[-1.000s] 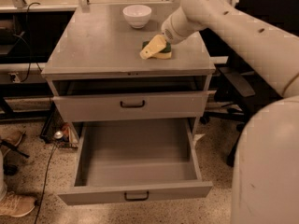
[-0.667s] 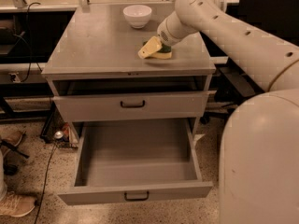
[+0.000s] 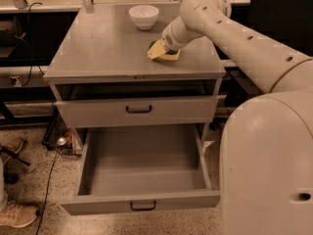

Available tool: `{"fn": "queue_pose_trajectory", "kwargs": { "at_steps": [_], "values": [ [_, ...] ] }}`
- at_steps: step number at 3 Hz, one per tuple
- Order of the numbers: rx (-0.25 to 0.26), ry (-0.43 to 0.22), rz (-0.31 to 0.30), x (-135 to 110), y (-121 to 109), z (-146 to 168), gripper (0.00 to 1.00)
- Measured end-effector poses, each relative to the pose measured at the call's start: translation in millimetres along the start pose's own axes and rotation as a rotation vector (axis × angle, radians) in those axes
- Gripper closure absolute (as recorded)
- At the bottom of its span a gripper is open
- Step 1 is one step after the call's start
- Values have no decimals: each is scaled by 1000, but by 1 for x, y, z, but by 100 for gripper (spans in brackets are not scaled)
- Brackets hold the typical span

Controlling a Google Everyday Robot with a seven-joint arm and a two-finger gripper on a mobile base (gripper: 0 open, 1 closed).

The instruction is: Place sponge into middle drawer

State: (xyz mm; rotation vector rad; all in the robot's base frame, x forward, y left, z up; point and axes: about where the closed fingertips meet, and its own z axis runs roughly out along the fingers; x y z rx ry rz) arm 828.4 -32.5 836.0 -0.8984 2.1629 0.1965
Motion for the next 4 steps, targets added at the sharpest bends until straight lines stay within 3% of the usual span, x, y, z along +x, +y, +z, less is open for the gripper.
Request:
{"fn": "queue_pose_trajectory", "kwargs": {
  "at_steps": [1,2,3,4],
  "values": [
    [-1,-10,2,0,0,-6,85],
    [91,-52,2,-1,-9,-73,100],
    [173,-40,2,4,-3,-136,100],
    [179,38,65,33,10,-182,100]
  ]
}}
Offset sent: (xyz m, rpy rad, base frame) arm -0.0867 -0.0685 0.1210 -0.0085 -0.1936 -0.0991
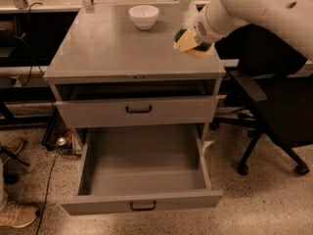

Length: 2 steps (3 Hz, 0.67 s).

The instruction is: Place sponge into middle drawer

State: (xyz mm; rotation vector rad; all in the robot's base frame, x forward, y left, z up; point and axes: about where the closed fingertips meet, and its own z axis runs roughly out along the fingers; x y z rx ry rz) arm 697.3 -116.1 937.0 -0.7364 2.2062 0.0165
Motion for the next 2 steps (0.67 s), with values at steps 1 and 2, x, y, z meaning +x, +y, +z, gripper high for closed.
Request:
{"fn": "queue_pose_trajectory", "kwargs": {
  "at_steps": [1,2],
  "values": [
    [-147,131,29,42,36,-2,100],
    [-144,130,28,42,36,-1,100]
  ]
}}
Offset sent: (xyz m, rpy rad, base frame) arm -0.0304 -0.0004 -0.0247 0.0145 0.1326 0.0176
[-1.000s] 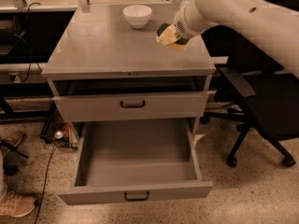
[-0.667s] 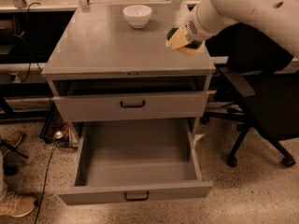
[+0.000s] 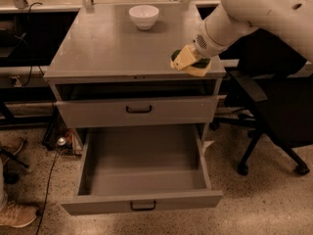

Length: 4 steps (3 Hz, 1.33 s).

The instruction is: Place sponge into middle drawer

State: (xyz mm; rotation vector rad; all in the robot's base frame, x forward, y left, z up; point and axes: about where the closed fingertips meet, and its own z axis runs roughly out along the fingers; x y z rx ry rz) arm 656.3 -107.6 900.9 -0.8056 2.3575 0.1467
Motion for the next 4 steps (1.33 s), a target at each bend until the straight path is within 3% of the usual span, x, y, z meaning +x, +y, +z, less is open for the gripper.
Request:
{"fn": "queue_pose_trajectory", "kwargs": {
  "at_steps": [2,3,4],
  "values": [
    [-149,111,92,80,75,46,100],
    [-261,178,102,124,151,103,100],
    [-261,177,102,123,150,103,100]
  ]
}}
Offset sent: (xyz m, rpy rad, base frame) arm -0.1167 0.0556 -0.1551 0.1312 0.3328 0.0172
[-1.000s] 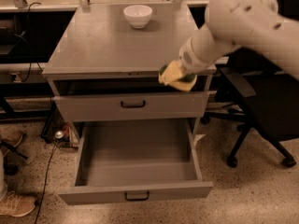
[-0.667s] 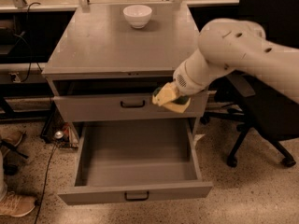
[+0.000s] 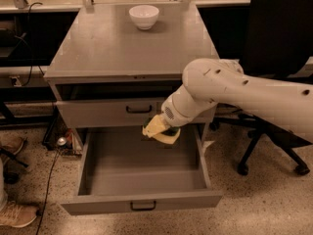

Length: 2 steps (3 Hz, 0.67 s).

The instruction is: Place sponge into middle drawer

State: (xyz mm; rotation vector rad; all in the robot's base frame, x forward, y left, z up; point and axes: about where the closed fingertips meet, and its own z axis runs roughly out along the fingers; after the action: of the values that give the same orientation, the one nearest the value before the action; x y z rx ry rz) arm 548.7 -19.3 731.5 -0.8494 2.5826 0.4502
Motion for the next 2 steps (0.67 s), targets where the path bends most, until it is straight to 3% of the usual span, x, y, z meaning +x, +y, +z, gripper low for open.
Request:
{"fn": "queue_pose_trajectory", "kwargs": {
  "at_steps": [1,2],
  "values": [
    [1,5,43,3,0,17,100],
    [-2,-4,153,15,-11,76,100]
  ]
}}
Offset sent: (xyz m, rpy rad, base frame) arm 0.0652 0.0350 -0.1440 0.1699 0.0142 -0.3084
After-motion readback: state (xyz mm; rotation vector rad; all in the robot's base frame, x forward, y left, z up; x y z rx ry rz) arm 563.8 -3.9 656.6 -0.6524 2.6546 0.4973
